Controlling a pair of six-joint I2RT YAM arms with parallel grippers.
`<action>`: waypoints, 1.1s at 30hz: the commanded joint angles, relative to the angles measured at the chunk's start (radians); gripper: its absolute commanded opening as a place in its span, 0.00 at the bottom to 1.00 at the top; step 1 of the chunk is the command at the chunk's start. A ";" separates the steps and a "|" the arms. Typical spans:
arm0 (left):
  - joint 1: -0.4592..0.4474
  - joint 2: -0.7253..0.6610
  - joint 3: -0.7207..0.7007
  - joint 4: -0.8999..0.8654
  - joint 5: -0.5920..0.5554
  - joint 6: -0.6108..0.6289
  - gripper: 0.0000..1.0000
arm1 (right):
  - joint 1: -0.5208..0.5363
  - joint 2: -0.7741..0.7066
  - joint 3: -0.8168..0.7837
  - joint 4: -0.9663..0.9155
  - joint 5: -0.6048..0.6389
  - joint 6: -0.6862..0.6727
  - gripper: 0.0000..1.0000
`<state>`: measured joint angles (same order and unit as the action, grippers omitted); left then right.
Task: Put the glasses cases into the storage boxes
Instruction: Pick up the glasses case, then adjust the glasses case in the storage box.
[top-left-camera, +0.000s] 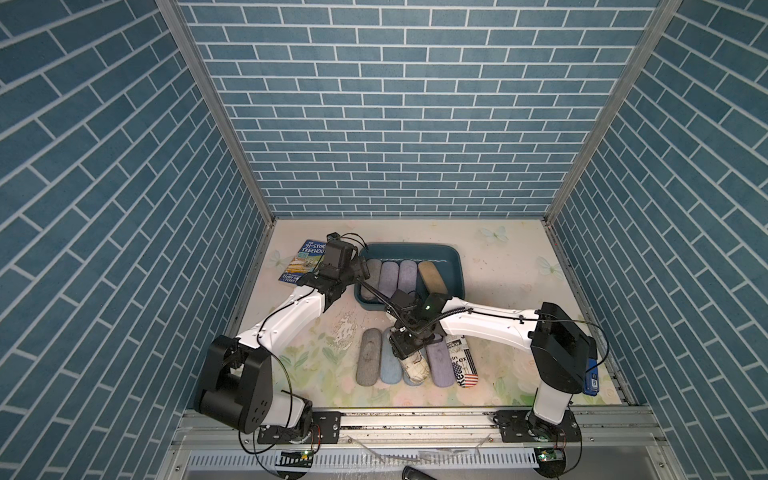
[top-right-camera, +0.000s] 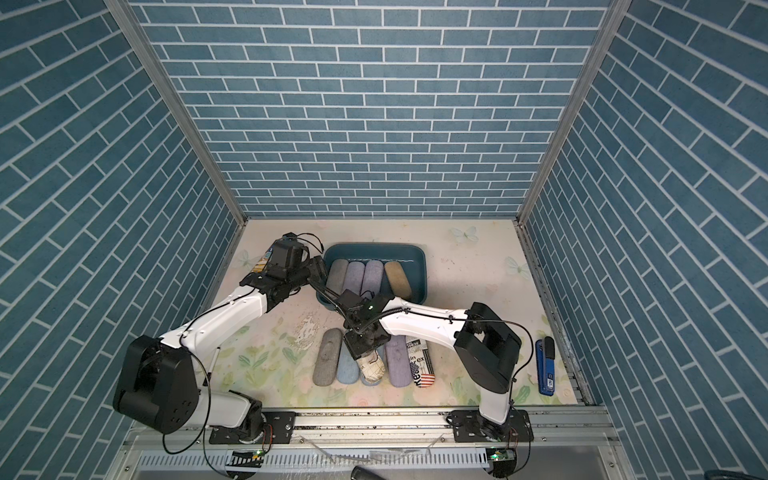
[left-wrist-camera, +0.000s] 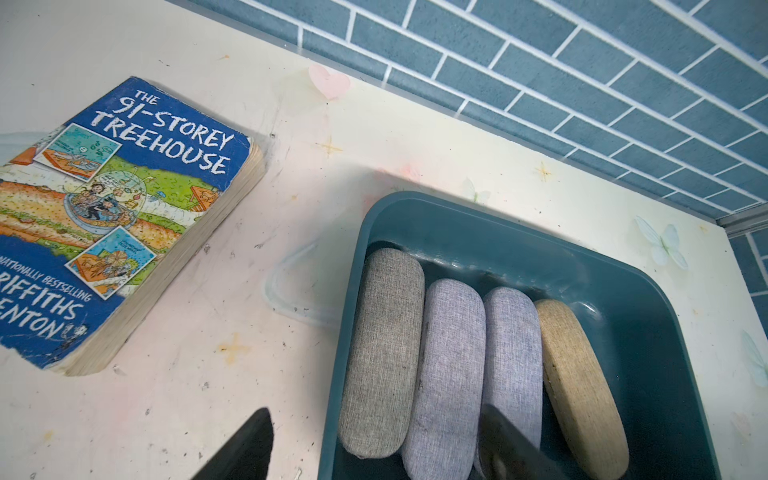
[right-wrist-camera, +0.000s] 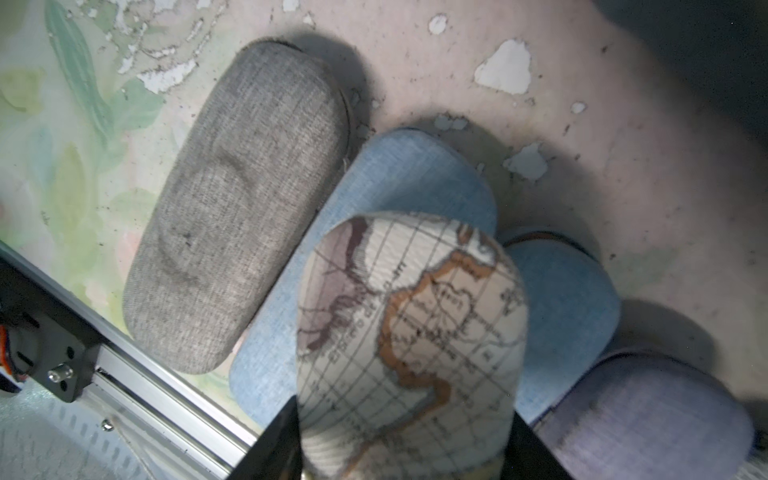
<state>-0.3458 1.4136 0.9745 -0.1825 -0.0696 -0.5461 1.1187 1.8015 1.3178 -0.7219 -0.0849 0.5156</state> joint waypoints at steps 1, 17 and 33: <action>0.014 -0.025 -0.017 -0.006 -0.009 0.000 0.79 | -0.006 -0.071 0.023 -0.055 0.069 -0.019 0.46; 0.036 -0.031 -0.040 0.011 0.022 -0.005 0.79 | -0.211 -0.181 0.118 -0.008 0.092 -0.138 0.48; 0.045 -0.035 -0.067 0.037 0.058 0.005 0.78 | -0.431 0.070 0.372 0.064 0.208 -0.343 0.49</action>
<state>-0.3073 1.4006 0.9207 -0.1665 -0.0280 -0.5491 0.7063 1.8389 1.6554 -0.6819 0.0795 0.2447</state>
